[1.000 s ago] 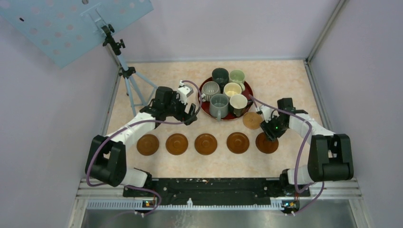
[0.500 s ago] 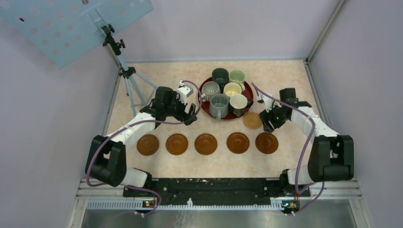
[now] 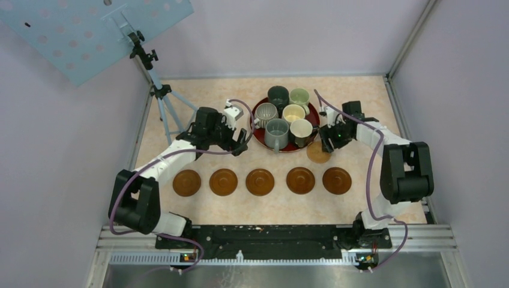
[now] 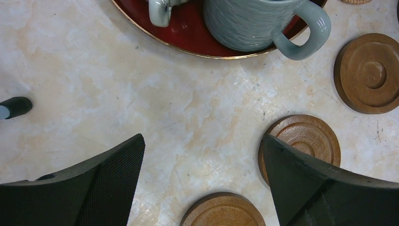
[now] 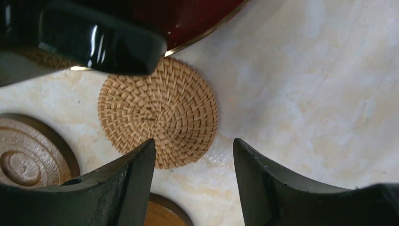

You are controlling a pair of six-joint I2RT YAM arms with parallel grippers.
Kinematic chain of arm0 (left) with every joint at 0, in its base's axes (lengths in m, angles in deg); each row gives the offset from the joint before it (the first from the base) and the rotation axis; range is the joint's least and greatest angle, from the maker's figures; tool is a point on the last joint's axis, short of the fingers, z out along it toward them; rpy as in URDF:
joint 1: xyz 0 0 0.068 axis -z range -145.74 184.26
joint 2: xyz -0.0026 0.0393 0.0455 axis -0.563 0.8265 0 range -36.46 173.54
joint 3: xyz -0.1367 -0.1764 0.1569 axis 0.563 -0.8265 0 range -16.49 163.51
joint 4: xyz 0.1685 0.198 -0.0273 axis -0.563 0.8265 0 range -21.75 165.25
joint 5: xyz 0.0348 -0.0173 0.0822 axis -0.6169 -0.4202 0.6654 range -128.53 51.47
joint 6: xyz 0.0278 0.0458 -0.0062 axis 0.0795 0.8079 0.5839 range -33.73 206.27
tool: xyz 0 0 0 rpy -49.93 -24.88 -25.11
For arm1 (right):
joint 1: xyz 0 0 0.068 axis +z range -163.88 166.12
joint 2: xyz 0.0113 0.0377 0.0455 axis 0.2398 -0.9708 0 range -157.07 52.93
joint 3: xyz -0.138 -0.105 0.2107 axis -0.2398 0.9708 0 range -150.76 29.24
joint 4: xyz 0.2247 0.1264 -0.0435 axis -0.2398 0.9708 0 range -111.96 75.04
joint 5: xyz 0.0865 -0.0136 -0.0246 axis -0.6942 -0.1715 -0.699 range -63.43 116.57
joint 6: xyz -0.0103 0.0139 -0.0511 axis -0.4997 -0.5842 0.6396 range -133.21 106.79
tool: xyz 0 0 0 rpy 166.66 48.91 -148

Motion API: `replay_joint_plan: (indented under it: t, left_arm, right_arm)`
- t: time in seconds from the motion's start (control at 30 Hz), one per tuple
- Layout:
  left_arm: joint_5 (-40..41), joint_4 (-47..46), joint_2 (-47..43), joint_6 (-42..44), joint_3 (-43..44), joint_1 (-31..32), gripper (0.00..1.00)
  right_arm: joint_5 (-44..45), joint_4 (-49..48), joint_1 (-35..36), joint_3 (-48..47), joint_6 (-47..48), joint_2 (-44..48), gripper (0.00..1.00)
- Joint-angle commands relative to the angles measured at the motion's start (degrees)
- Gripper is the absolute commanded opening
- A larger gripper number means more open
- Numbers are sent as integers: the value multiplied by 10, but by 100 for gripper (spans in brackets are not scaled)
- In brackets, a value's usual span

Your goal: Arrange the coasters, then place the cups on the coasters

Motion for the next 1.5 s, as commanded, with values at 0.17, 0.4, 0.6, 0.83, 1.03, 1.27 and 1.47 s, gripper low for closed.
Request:
replay_joint_plan:
  t: [0.17,0.4,0.6,0.83,1.03,1.27,1.47]
  left_arm:
    - [14,7,2,17,28,-10,99]
    - [10,4,0,15,25,-12,99]
    - [-6,-3,5,11,25,-13,99]
    - [-26,-1,13,17,31,-13,99]
    - [-32,3,18,19,29,-12,99]
    - [-35,7,13,25,27,-12,99]
    - [-29,14,2,37,25,-13,99]
  right_arm:
    - [58,-68,26,-27,-11,-63,61]
    - [82,-19,-8,-1,31,-41,60]
    - [102,16,-90,24,86,-16,56]
    - [109,62,-194,70,165,31,54]
    - [115,92,-274,109,230,80,54]
    - [121,100,-309,124,253,96,53]
    - [116,127,-310,116,260,106,53]
